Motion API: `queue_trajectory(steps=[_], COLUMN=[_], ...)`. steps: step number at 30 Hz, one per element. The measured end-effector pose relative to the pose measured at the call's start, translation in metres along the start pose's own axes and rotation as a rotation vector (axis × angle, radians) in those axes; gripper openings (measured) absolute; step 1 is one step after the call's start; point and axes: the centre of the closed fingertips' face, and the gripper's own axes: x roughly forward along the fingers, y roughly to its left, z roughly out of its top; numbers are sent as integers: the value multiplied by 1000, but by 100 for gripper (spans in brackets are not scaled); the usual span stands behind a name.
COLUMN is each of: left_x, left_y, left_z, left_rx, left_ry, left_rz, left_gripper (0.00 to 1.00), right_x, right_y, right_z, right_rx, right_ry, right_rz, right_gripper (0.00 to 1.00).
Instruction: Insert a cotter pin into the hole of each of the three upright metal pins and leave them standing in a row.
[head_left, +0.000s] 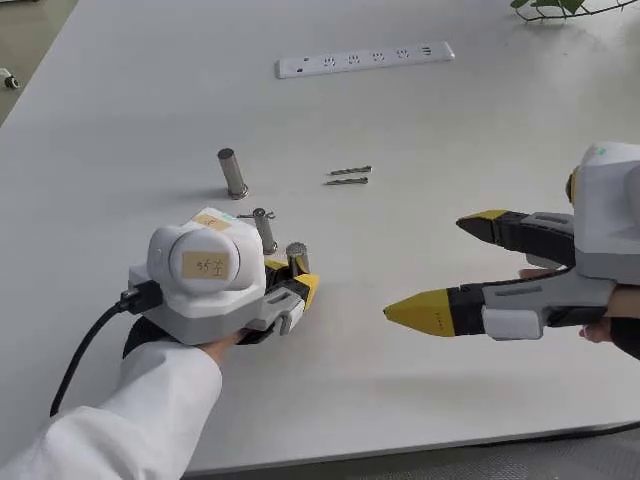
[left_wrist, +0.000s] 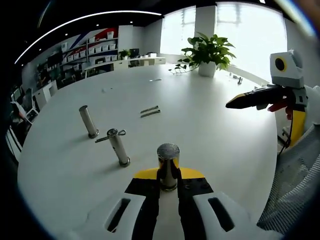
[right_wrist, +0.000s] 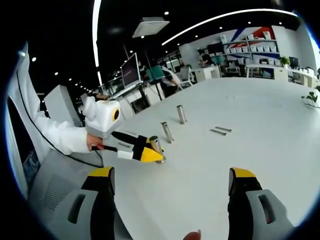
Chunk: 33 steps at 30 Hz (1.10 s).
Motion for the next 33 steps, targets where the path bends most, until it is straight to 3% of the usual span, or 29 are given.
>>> queue_trajectory(steps=[3,6,13,23,29,32,33], left_x=[0,1,0,-2,-2,-3,-5], left_y=[-1,-2,-3,-7,-7,-7,-8], left_z=[-1,0,-2,-5,-6,-6,-3], left_rx=[9,-32,-60,-7,-10,-54,-39], left_ry=[5,-3,5,5,9,17,3], left_rz=[1,-6,-2,20,14,13,11], left_gripper=[11,11,11,11,12,12,12], right_x=[1,1,3,3,5,5,5], right_y=[-2,0,1,2,3,5,5], right_z=[-1,-2,-5,-3,-6,-5,-3], right_rx=[8,2,-2,-13,-11,-14,-15], right_ry=[3,9,26,20,30,24,20], right_rz=[1,9,4,10,14,17,21], right_gripper=[93,93,93,94,94,94,94])
